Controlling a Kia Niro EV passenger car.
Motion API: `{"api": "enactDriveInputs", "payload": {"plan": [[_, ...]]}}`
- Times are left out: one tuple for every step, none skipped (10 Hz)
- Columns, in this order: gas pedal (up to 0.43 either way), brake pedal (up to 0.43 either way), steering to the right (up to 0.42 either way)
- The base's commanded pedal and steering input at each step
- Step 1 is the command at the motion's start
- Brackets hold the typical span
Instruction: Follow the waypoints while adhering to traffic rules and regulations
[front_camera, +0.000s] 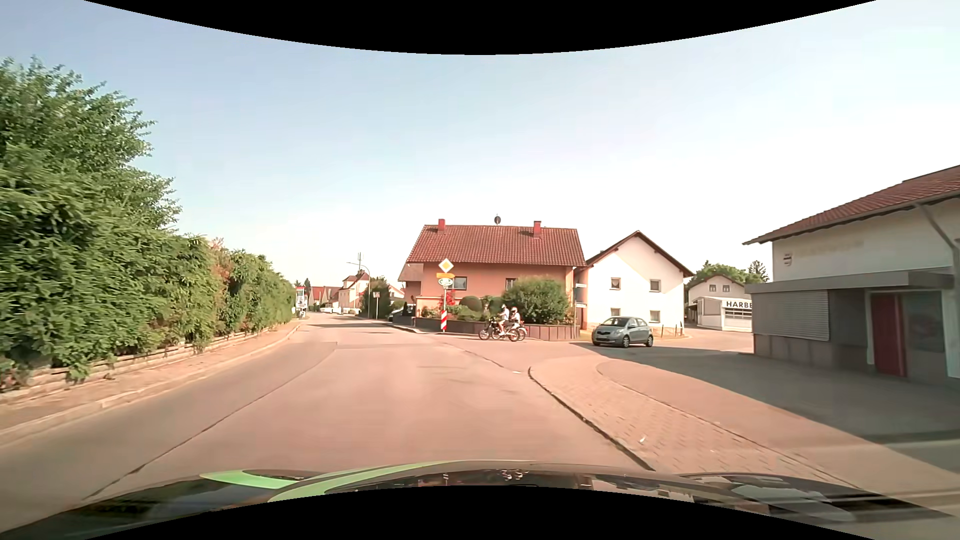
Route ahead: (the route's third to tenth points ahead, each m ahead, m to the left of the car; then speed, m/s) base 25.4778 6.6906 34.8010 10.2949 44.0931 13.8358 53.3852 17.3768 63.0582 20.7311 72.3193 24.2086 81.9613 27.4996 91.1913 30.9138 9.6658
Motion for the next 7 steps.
{"api": "enactDriveInputs", "payload": {"plan": [[0.118, 0.0, -0.081], [0.13, 0.0, -0.085], [0.13, 0.0, -0.087], [0.13, 0.0, -0.087], [0.13, 0.0, -0.087], [0.13, 0.0, -0.087], [0.13, 0.0, -0.087]]}}
